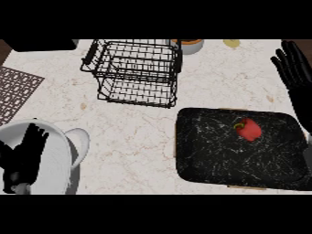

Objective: Pick the bell pepper from the tray and place it in the tiered basket

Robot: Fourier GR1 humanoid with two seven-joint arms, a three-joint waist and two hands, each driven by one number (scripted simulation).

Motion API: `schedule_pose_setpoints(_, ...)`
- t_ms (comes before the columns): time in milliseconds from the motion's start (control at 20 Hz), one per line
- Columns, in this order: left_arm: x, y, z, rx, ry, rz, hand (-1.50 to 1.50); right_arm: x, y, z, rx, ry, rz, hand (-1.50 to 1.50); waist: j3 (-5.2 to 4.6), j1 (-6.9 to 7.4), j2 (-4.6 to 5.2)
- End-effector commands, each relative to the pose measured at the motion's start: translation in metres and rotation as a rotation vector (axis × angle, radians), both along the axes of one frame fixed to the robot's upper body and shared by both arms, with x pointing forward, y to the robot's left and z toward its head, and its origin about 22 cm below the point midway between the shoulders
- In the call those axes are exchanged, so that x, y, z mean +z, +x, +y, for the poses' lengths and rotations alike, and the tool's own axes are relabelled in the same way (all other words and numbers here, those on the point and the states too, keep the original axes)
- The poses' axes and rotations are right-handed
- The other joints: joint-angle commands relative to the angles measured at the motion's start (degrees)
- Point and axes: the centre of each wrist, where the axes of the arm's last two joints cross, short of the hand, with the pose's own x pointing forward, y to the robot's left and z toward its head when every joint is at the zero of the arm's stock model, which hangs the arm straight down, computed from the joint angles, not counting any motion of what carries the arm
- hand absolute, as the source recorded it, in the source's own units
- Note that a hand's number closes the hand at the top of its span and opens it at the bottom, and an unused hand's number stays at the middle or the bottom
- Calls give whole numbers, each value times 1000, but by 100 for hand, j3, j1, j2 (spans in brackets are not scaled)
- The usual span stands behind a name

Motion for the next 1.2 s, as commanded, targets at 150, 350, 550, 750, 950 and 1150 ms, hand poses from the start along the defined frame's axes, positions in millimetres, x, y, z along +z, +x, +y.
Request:
schedule_pose_setpoints(150, 31, 30, -48, -351, 90, -238, 0, -27, 2, 50, 328, 49, 82, -150, -72, 258, 217)
schedule_pose_setpoints(350, 39, 42, -93, -566, 62, -316, 0, -75, -2, 73, 372, -79, 171, -150, -72, 264, 252)
schedule_pose_setpoints(550, 27, 44, -85, -584, 70, -303, 0, -97, 3, 62, 479, 167, 51, -150, -69, 234, 221)
schedule_pose_setpoints(750, 22, 36, -76, -569, 85, -300, 0, -64, -19, 29, 492, -40, -100, -150, -75, 160, 175)
schedule_pose_setpoints(950, 23, 44, -84, -565, 68, -289, 0, 3, -4, -14, 422, -376, -121, -150, -86, 71, 153)
schedule_pose_setpoints(1150, 28, 42, -78, -549, 75, -291, 0, 58, -10, -33, 363, -813, -94, -150, -103, 36, 96)
